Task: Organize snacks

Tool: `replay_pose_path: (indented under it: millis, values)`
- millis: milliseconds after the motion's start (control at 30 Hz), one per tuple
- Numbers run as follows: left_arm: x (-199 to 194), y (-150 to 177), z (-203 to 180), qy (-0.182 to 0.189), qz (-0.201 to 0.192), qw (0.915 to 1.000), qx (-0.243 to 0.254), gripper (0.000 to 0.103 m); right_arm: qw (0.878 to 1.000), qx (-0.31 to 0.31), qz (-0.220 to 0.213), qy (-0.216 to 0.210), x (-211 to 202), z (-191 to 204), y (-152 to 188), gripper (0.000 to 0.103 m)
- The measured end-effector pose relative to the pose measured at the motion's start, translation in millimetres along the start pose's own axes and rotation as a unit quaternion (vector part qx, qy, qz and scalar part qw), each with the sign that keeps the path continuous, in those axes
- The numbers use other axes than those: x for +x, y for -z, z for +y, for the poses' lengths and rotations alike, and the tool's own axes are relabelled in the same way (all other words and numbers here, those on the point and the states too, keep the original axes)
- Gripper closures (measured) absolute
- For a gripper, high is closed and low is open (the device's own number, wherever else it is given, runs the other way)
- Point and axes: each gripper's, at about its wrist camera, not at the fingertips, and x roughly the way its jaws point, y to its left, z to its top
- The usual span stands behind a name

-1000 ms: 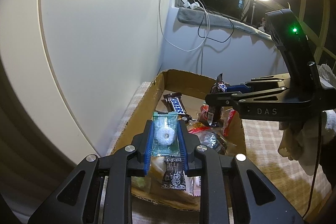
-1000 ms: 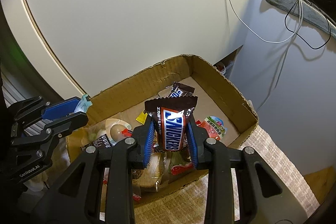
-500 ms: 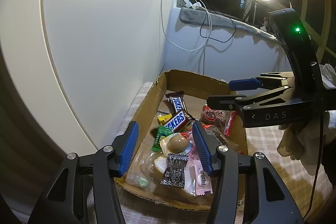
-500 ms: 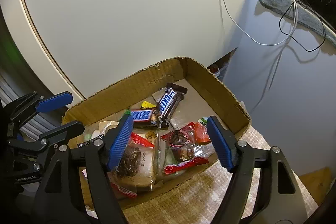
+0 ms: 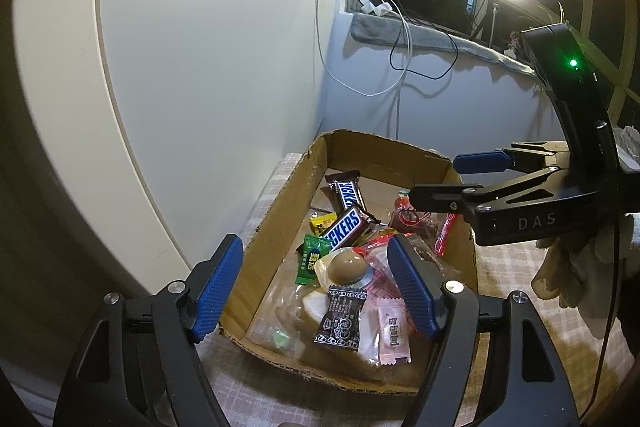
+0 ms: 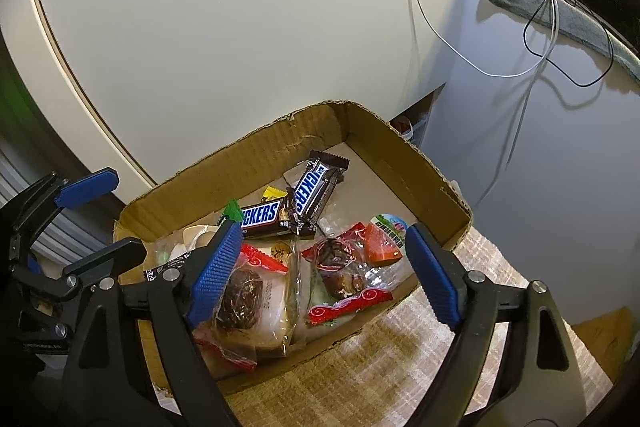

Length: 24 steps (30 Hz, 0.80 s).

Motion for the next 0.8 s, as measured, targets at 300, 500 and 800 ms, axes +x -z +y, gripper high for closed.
replay_pose_path:
  millis: [300,500,800]
  values:
    - [-5,3,-1,-0.005,0.0,1.0,-0.004,0.024,1.0,0.017,-0.01,0.003,-8,2,10,0.017]
    - [-8,6,-2,-0.008,-0.001,0.9999,-0.007,0.024,0.999,0.019,-0.026,0.006,-19,11,20,0.017]
    - [-24,12,-5,-0.016,-0.01,0.9997,-0.013,0.024,0.998,0.016,-0.053,0.02,-43,22,31,0.017]
